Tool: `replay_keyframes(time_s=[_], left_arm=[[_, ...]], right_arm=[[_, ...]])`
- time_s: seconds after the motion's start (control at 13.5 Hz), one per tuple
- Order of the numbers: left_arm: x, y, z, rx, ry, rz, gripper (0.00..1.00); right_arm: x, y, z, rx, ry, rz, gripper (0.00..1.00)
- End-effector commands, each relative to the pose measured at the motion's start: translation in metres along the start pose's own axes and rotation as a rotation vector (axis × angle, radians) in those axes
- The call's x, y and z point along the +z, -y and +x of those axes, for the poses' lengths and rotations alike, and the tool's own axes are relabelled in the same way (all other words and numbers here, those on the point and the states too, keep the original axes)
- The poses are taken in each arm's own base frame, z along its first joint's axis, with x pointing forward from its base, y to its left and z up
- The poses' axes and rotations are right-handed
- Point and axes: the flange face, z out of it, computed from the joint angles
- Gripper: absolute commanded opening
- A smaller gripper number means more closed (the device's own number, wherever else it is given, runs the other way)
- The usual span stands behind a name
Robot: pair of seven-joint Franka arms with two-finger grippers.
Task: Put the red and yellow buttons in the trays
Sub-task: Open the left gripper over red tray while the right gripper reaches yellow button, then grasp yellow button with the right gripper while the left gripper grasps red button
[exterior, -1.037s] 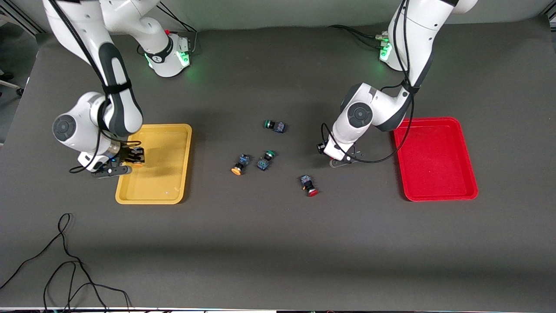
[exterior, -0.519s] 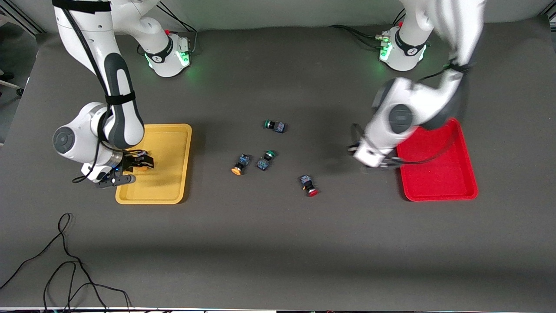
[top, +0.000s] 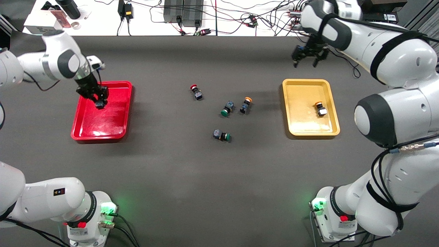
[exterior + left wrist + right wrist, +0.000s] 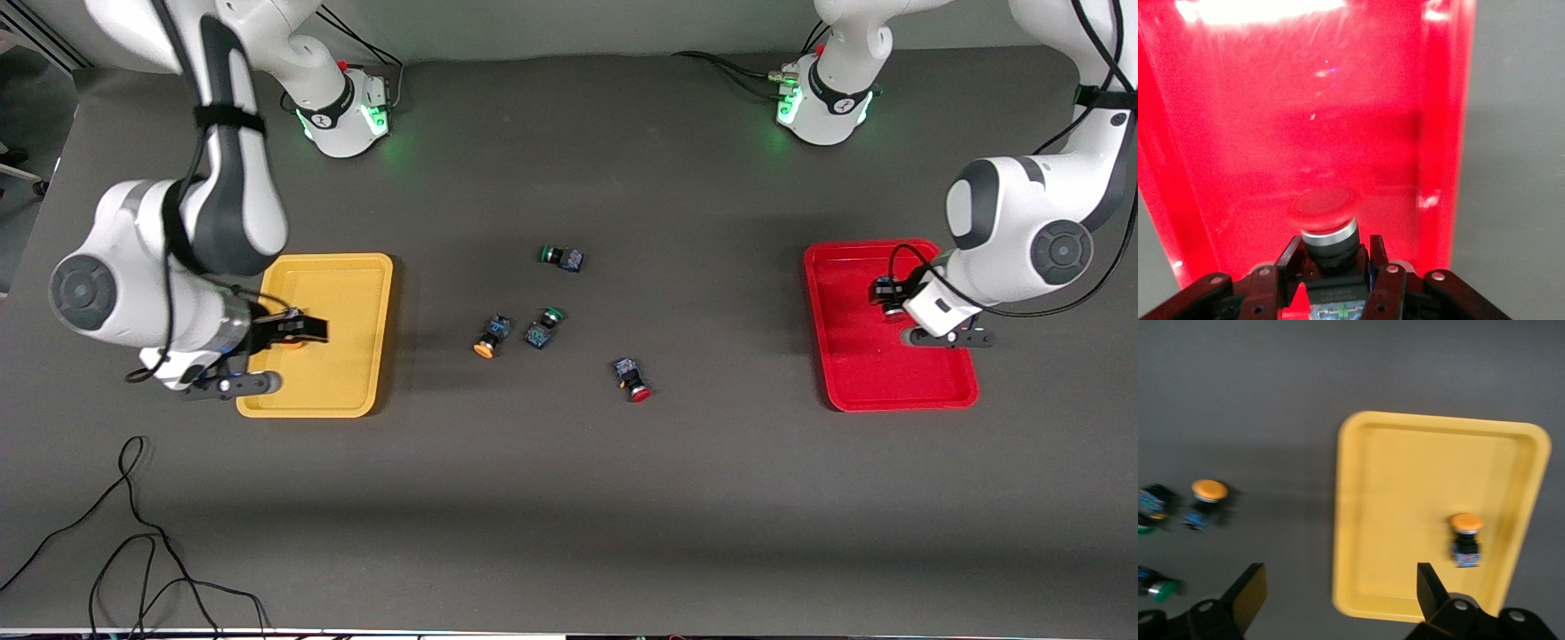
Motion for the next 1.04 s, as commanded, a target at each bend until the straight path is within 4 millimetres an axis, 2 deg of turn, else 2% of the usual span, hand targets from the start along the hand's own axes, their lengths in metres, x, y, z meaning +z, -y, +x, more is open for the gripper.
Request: replay_keyframes(time_s=[0.0, 0.15, 0.22, 0.3, 0.37, 0.44, 0.59, 0.67, 0.74, 0.81, 0.96], left_arm=[[0.045, -0.007, -0.027, 0.030, -0.066, 0.012, 0.00], [0.066, -0.007, -0.025, 0.028, -0.079, 0.004, 0.00], [0.070, -0.007, -0.024, 0.028, -0.086, 0.003, 0.00], [0.071, -0.009, -0.024, 0.019, -0.085, 0.003, 0.33], [0.067, -0.009, -0.024, 0.016, -0.086, 0.004, 0.98], [0.057, -0.011, -0.021, 0.015, -0.095, 0.008, 1.00], [0.024, -0.023, -0.013, -0.009, -0.117, 0.016, 1.00], [0.002, -0.043, -0.003, -0.025, -0.114, 0.018, 1.00], [-0.029, -0.067, 0.016, -0.040, -0.100, 0.018, 1.00], [-0.063, -0.091, 0.033, -0.053, -0.077, 0.018, 1.00], [-0.114, -0.144, 0.070, -0.109, -0.011, 0.014, 1.00]], right_arm=[[0.004, 0.078, -0.006, 0.098, -0.035, -0.026, 1.00], [0.031, 0.145, -0.017, 0.124, -0.064, 0.001, 1.00], [0.049, 0.163, -0.016, 0.129, -0.075, 0.019, 1.00], [0.071, 0.181, -0.016, 0.139, -0.079, 0.049, 1.00], [0.092, 0.191, -0.015, 0.157, -0.082, 0.070, 1.00], [0.118, 0.205, -0.018, 0.163, -0.103, 0.070, 1.00], [0.172, 0.214, -0.016, 0.250, -0.142, 0.079, 1.00], [0.190, 0.213, -0.014, 0.313, -0.131, 0.097, 1.00], [0.203, 0.209, -0.012, 0.380, -0.115, 0.118, 1.00], [0.210, 0.201, -0.010, 0.435, -0.102, 0.139, 1.00], [0.223, 0.198, -0.013, 0.509, -0.079, 0.147, 1.00]])
